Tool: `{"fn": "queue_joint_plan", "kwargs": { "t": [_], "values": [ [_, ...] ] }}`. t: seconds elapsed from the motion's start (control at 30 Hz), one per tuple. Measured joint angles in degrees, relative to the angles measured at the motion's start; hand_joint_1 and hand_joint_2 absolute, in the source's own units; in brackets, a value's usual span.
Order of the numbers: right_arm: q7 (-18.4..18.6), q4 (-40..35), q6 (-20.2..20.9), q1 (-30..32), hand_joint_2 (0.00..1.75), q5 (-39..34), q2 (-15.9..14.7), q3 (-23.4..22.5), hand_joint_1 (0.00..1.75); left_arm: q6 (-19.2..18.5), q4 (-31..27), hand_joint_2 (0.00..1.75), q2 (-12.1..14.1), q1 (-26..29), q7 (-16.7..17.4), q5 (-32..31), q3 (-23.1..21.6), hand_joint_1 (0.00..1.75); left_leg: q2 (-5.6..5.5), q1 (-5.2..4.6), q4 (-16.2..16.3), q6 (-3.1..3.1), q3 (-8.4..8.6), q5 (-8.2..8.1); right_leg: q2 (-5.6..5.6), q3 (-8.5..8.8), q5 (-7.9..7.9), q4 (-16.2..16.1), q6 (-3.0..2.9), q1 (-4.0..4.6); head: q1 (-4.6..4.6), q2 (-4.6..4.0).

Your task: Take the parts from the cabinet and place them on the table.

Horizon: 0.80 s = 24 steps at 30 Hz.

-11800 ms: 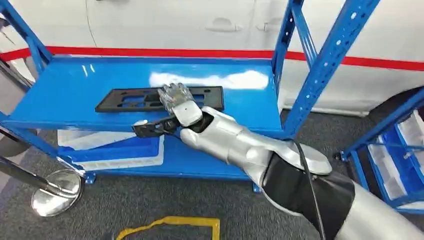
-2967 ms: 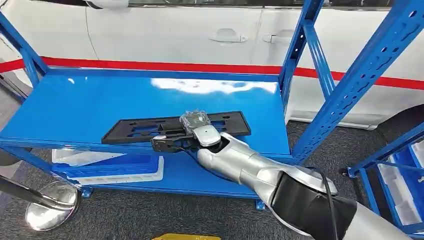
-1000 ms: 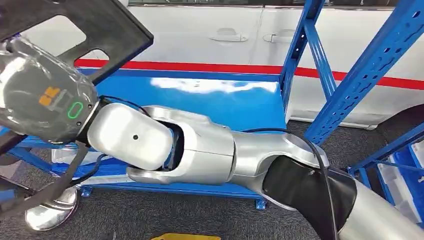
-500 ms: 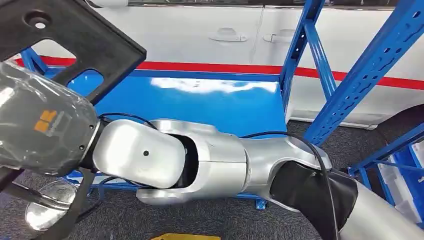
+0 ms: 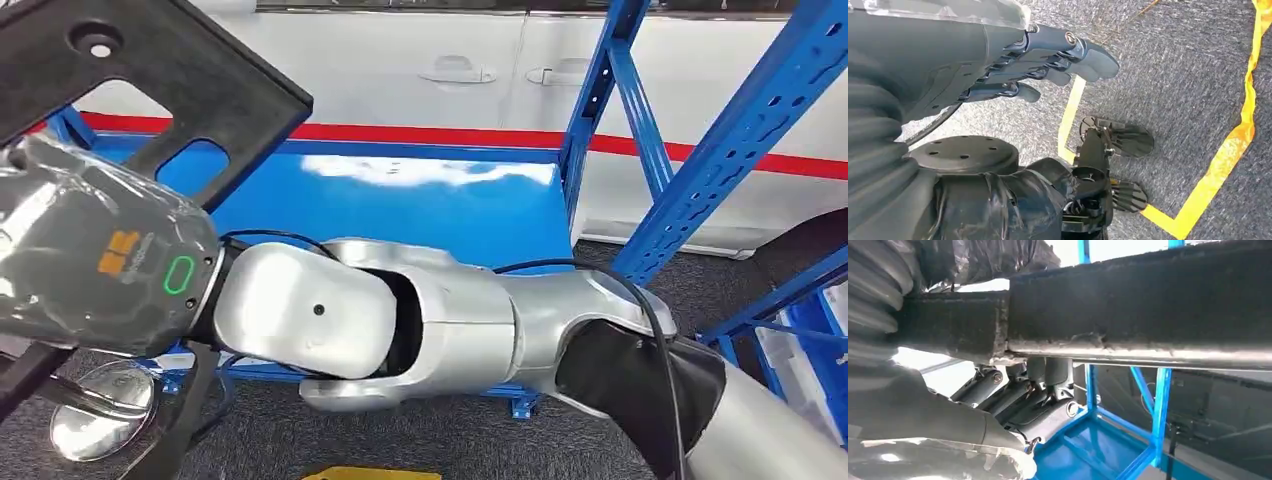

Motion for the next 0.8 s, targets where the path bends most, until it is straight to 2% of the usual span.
{"fn": "queue_joint_plan", "kwargs": {
  "t": [0.37, 0.63, 0.8],
  "values": [
    [0.06, -2.3, 0.15, 0.01, 1.75, -0.02, -1.51, 0.15, 1.75, 0.31, 0.0, 1.75, 0.02, 0.13, -0.48, -0.02, 0.0, 0.0, 0.0, 0.0, 0.0, 0.0, 0.0, 0.0, 0.0, 0.01, 0.0, 0.0, 0.0, 0.0, -0.02, 0.0],
    [0.13, -2.78, 0.13, 0.18, 1.75, 0.5, -1.86, 0.33, 1.75, 0.5, 0.0, 1.75, 0.5, 0.11, -0.52, 0.02, 0.0, 0.0, 0.0, -0.06, 0.39, 0.37, -0.13, -0.24, 0.0, 0.02, 0.0, -0.04, 0.07, -0.11, -0.04, 0.0],
    [0.13, -2.78, 0.11, 0.19, 1.75, 0.65, -1.86, 0.35, 1.75, 0.52, 0.0, 1.75, 0.74, 0.09, -0.52, -0.13, 0.0, 0.0, -0.01, -0.17, 0.89, 0.91, -0.38, -0.53, 0.01, 0.07, 0.01, -0.1, 0.77, -0.26, -0.02, 0.0]
  ]
}}
